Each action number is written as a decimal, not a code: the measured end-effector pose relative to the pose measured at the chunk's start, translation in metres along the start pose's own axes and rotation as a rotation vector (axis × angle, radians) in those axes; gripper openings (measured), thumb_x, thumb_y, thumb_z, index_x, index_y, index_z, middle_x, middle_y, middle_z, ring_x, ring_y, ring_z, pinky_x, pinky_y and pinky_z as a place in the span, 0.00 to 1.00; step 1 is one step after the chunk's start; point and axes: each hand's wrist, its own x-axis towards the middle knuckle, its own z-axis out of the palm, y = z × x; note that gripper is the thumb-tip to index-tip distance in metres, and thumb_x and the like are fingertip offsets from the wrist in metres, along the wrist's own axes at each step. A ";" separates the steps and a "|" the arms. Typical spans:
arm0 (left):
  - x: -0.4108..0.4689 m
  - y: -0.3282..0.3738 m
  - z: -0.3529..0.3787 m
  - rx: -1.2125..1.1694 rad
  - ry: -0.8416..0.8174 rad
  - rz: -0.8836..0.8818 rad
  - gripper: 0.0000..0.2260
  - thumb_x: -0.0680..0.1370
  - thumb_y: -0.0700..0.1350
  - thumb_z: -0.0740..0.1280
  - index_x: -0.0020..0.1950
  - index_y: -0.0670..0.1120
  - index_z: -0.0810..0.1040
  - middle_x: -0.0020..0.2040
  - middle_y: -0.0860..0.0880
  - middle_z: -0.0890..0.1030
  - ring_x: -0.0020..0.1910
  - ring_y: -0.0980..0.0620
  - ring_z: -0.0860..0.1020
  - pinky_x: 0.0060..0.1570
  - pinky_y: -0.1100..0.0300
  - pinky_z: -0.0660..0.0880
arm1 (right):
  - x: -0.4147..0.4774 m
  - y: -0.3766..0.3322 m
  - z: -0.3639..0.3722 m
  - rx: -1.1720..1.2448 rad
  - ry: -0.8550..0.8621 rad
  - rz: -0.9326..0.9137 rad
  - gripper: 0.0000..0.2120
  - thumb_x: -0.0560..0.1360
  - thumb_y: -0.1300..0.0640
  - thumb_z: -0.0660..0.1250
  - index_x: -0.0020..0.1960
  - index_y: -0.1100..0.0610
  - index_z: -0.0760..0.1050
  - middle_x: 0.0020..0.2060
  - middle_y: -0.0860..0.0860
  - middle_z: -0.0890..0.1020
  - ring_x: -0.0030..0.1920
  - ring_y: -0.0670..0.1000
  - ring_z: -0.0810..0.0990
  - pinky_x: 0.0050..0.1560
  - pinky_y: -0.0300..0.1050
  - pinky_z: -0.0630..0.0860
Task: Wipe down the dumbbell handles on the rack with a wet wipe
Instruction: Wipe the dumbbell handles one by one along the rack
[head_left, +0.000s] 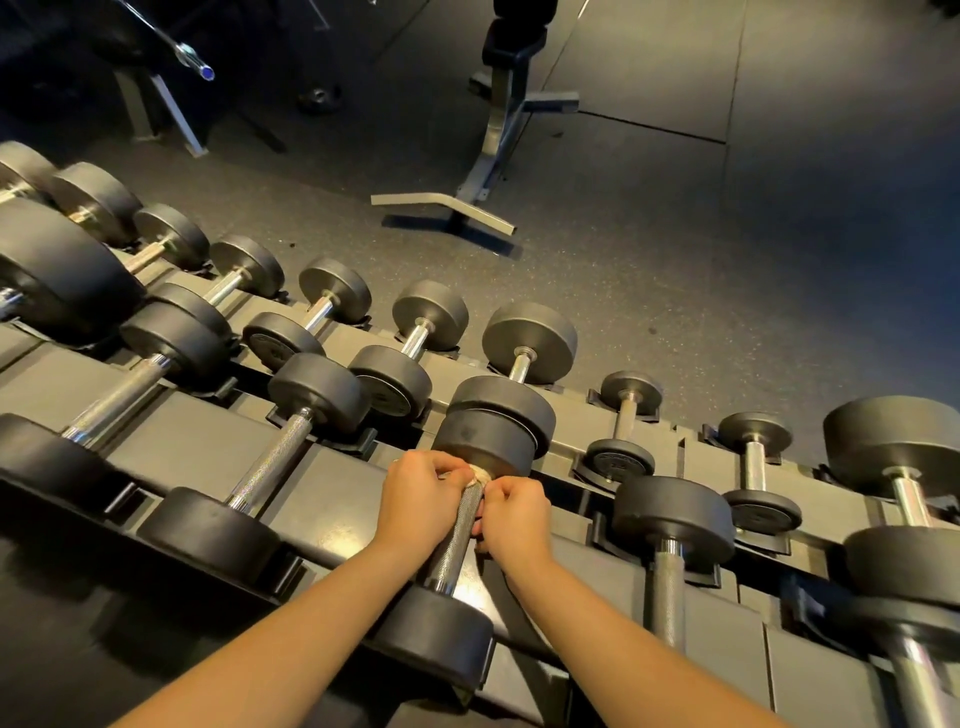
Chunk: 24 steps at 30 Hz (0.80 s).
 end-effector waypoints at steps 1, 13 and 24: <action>0.001 0.001 0.000 0.003 -0.004 -0.019 0.03 0.77 0.45 0.74 0.48 0.50 0.88 0.43 0.55 0.85 0.42 0.64 0.79 0.38 0.76 0.66 | 0.002 0.002 0.001 0.004 -0.013 -0.002 0.19 0.79 0.58 0.60 0.31 0.54 0.77 0.30 0.54 0.81 0.32 0.56 0.83 0.34 0.60 0.83; -0.003 -0.002 -0.012 0.382 -0.087 0.180 0.05 0.78 0.49 0.72 0.44 0.50 0.84 0.40 0.54 0.82 0.40 0.56 0.78 0.37 0.65 0.71 | -0.011 -0.012 -0.024 0.075 -0.265 0.047 0.19 0.84 0.51 0.62 0.42 0.62 0.81 0.30 0.55 0.81 0.29 0.50 0.80 0.34 0.47 0.80; -0.003 -0.001 -0.013 0.575 -0.161 0.369 0.08 0.83 0.50 0.62 0.46 0.51 0.75 0.42 0.51 0.81 0.40 0.51 0.78 0.40 0.58 0.70 | 0.000 -0.017 -0.022 -0.381 -0.178 -0.198 0.22 0.84 0.49 0.57 0.34 0.52 0.77 0.34 0.54 0.83 0.37 0.55 0.83 0.45 0.54 0.82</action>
